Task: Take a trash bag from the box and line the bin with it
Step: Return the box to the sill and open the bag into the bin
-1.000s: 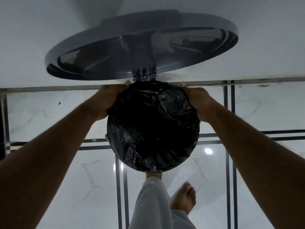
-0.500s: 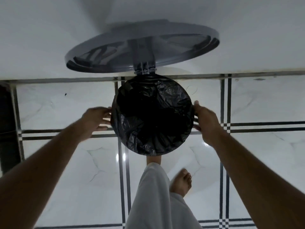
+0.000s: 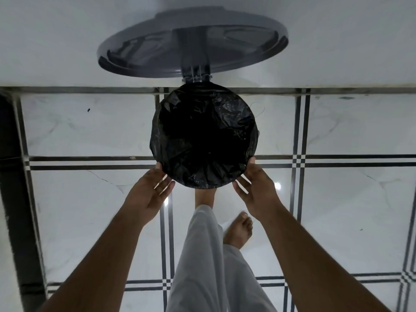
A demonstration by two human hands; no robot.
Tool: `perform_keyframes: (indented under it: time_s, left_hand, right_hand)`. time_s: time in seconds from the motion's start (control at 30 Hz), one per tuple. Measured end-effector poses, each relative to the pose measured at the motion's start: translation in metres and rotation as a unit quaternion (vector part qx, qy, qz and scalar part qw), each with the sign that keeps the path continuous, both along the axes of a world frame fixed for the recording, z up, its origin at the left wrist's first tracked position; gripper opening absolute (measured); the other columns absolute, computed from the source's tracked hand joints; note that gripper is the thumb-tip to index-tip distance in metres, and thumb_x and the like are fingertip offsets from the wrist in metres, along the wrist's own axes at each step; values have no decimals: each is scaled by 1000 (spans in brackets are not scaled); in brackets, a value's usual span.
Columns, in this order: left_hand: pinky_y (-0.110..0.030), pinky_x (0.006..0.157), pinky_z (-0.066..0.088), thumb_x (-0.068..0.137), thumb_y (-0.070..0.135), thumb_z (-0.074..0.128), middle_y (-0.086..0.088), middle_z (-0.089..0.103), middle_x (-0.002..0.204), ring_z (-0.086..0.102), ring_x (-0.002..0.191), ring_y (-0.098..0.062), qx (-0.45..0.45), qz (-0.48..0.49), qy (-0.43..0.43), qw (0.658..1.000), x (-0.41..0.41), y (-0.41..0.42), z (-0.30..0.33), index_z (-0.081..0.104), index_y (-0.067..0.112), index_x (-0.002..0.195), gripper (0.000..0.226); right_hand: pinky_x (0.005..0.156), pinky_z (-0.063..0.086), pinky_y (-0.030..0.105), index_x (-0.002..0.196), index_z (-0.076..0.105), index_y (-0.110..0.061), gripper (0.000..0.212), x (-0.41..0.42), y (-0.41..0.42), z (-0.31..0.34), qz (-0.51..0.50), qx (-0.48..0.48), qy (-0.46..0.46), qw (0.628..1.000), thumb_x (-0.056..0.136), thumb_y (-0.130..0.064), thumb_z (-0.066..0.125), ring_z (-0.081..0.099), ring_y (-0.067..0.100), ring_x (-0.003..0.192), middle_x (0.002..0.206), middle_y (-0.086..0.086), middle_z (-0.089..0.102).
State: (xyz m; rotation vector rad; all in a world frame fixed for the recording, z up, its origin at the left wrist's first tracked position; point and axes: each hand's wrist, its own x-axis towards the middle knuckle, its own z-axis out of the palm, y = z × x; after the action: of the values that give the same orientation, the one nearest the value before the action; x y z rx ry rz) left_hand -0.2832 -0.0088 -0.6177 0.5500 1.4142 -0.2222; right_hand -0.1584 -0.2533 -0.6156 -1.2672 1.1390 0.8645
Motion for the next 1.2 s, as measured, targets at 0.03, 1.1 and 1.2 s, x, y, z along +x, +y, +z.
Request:
perform_keyframes:
  time_s: [0.03, 1.1, 1.2]
  left_hand:
    - [-37, 107, 57, 110, 19, 65, 1, 80, 133, 75, 124, -19, 2, 2, 1, 1000, 0, 0, 0, 75, 18, 132, 24]
    - [-30, 90, 68, 110, 1, 58, -8, 84, 114, 83, 100, -17, -114, -34, 29, 992, -7, -28, -15, 75, 4, 121, 21]
    - [-26, 76, 67, 107, 0, 63, -5, 81, 102, 79, 90, -13, -114, -21, 29, 993, -7, -33, -20, 75, 7, 113, 15]
  right_hand:
    - [99, 63, 37, 133, 75, -21, 30, 0, -1, 0, -8, -1, 1, 1000, 109, -37, 72, 76, 21, 123, 123, -4, 85]
    - [104, 58, 41, 130, 73, -12, 20, -20, -12, -7, -4, 66, 130, 989, 111, -16, 66, 73, 27, 124, 128, 6, 81]
    - [99, 54, 38, 116, 74, -10, 9, -22, -1, -10, -35, 64, 133, 988, 108, -11, 69, 71, 20, 105, 108, 4, 78]
